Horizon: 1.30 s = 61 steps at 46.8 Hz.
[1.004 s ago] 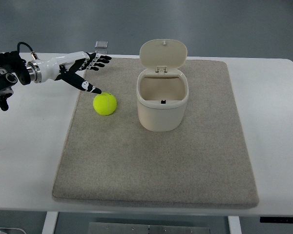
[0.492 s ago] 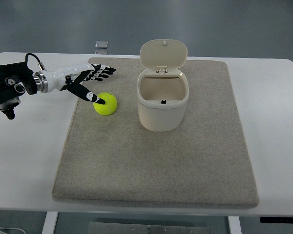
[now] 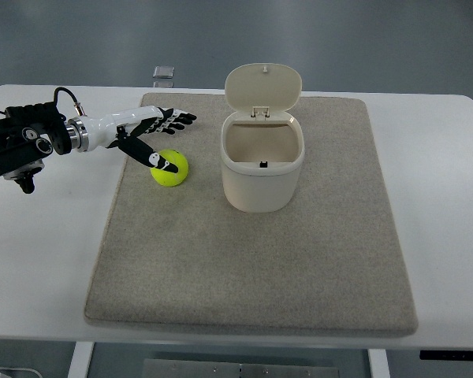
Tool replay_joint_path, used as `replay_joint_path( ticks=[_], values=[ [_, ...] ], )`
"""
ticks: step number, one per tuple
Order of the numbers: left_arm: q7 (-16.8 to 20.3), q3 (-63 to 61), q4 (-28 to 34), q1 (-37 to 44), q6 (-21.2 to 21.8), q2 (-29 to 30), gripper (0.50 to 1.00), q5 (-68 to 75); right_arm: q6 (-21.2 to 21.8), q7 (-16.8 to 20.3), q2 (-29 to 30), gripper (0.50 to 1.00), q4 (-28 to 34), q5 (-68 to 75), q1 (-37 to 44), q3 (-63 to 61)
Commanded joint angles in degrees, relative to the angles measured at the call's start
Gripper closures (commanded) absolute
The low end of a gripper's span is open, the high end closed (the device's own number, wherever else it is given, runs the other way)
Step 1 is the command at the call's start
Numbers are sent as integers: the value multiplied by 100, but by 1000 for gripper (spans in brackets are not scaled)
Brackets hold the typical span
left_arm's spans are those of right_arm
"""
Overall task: Put tennis ball into box with left hand
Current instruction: 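Wrap the left hand fingers around the tennis ball and close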
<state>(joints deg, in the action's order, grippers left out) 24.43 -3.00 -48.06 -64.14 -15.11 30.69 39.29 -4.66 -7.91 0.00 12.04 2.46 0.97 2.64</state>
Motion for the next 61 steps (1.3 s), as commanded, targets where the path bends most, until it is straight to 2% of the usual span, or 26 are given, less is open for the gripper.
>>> replay_joint_path(
  ticks=[1, 13, 61],
  values=[
    [0, -8, -2, 25, -1, -63, 525, 8, 0, 0, 0, 562, 0, 0, 0, 0],
    [1, -8, -2, 200, 149, -80, 527, 184, 0, 0, 0, 562, 0, 0, -9, 0],
    [9, -7, -11, 200, 149, -150, 525, 246, 0, -8, 0, 562, 0, 0, 0, 0]
  ],
)
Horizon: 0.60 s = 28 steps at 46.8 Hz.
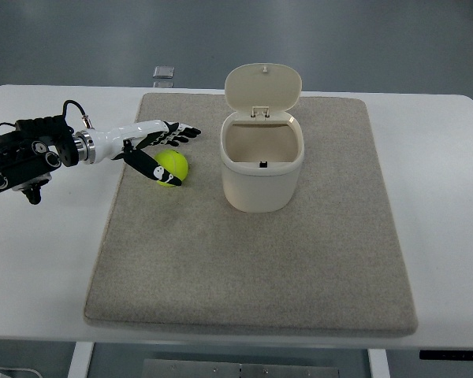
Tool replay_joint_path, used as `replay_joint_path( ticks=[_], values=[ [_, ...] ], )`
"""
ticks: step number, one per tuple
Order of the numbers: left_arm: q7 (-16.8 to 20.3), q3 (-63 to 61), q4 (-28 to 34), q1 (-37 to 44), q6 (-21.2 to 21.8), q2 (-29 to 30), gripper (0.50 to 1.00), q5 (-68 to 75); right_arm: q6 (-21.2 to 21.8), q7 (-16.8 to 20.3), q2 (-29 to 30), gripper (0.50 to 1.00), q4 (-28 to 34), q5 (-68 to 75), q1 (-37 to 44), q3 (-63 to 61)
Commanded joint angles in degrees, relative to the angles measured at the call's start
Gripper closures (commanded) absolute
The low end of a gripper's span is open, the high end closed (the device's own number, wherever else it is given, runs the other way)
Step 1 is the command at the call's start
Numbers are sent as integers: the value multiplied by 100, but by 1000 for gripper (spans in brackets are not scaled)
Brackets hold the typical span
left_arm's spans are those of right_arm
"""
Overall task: Put tennis ball into box with left hand
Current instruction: 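Wrap the left hand fingers around the tennis ball and close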
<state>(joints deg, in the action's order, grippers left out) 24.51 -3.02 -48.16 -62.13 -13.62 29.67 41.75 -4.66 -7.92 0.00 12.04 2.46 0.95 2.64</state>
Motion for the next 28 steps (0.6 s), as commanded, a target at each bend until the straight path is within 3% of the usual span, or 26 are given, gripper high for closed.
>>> replay_joint_path(
  ticks=[1, 28],
  values=[
    [1, 3, -1, 8, -1, -49, 525, 0, 0, 1, 0, 562, 0, 0, -7, 0],
    [1, 3, 8, 43, 52, -40, 531, 343, 0, 1, 0, 562, 0, 0, -7, 0]
  ],
)
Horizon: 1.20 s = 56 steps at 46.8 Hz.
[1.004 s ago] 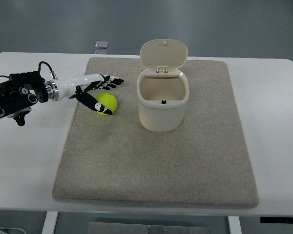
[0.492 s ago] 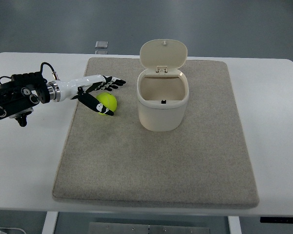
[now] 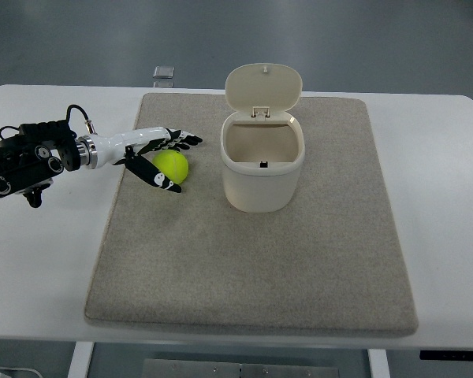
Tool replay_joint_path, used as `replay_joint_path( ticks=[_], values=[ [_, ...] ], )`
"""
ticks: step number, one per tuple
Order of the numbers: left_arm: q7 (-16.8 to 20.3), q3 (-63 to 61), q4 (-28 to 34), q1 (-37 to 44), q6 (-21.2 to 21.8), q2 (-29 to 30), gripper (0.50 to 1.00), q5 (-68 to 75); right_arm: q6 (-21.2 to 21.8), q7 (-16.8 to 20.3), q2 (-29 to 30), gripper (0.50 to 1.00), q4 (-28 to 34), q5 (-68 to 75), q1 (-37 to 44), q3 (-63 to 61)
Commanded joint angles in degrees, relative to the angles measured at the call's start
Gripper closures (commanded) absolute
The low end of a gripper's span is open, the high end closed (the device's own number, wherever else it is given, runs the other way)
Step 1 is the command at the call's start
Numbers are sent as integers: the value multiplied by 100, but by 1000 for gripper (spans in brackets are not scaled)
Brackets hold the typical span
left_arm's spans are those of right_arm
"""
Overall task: Put tennis ball into box with left hand
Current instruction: 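Wrap the left hand fingers around the tennis ball and close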
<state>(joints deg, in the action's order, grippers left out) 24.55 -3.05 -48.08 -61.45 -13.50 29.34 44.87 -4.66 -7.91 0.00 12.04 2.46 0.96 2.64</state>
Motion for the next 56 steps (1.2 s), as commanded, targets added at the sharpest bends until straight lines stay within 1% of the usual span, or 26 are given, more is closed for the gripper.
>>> replay_joint_path(
  ticks=[1, 20, 29, 32, 37, 40, 56],
  values=[
    [-3, 6, 0, -33, 58, -7, 531, 39, 0, 0, 0, 562, 0, 0, 1, 0],
    [-3, 15, 0, -86, 93, 2, 534, 830, 0, 0, 0, 562, 0, 0, 1, 0],
    [6, 15, 9, -104, 102, 11, 536, 918, 0, 0, 0, 562, 0, 0, 1, 0],
    [-3, 24, 35, -112, 146, 2, 536, 927, 0, 0, 0, 562, 0, 0, 1, 0],
    [-3, 24, 71, -77, 383, -7, 538, 927, 0, -9, 0, 562, 0, 0, -8, 0],
    [-3, 24, 71, -69, 453, -16, 540, 927, 0, 0, 0, 562, 0, 0, 1, 0],
    [-3, 50, 9, -60, 462, -33, 540, 874, 0, 0, 0, 562, 0, 0, 1, 0]
  ],
)
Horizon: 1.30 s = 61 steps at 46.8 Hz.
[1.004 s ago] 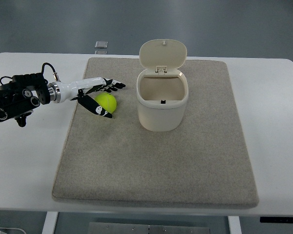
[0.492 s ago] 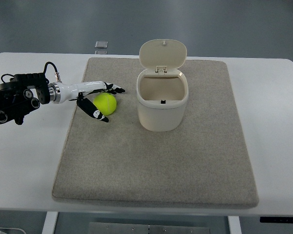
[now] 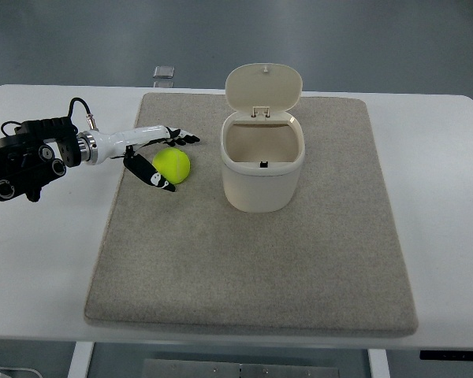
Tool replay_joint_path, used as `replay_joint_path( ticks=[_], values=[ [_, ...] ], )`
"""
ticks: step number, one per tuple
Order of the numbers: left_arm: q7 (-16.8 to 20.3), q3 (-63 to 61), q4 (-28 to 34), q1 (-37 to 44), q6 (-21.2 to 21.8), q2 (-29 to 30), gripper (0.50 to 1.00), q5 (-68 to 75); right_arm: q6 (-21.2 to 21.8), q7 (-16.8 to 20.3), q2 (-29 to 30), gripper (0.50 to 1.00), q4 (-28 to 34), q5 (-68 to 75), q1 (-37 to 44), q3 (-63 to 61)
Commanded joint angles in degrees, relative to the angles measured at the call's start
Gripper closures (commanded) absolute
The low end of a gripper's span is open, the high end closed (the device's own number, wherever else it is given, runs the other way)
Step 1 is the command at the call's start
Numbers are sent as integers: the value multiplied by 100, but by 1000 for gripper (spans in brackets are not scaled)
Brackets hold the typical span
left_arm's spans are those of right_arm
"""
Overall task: Put tennis ball into box with left hand
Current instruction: 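Wrap the left hand fingers around the tennis ball and close, then lift the held ball with the left hand and carry it over the bin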
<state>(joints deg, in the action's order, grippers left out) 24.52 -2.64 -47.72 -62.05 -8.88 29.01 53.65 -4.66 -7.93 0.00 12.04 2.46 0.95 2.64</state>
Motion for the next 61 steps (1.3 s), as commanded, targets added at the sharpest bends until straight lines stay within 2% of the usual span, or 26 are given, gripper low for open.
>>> replay_joint_path(
  ticks=[1, 3, 8, 13, 19, 26, 30, 34, 39, 61],
  values=[
    [0, 9, -36, -9, 0, 0, 542, -13, 0, 2, 0, 562, 0, 0, 1, 0],
    [-8, 9, -36, -9, 0, 0, 549, -13, 0, 2, 0, 562, 0, 0, 1, 0],
    [-8, -17, -45, -17, -9, 0, 609, -4, 0, 2, 0, 562, 0, 0, -7, 0],
    [0, -17, -45, -9, -9, 0, 694, 22, 0, 2, 0, 562, 0, 0, 1, 0],
    [0, -17, -45, -9, -9, 0, 763, 31, 0, 2, 0, 562, 0, 0, 1, 0],
    [-8, -17, -45, -26, -9, 0, 896, 31, 0, 2, 0, 562, 0, 0, 1, 0],
    [-8, -17, -45, -35, 0, 0, 911, 22, 0, 2, 0, 562, 0, 0, 1, 0],
    [-8, 18, -45, -35, 0, 9, 964, -21, 0, 2, 0, 562, 0, 0, 1, 0],
    [-8, 53, -36, -53, 9, 9, 1000, -57, 0, 2, 0, 562, 0, 0, 1, 0],
    [-26, 281, -10, -132, 9, 35, 1000, -232, 0, 2, 0, 562, 0, 0, 1, 0]
  ],
)
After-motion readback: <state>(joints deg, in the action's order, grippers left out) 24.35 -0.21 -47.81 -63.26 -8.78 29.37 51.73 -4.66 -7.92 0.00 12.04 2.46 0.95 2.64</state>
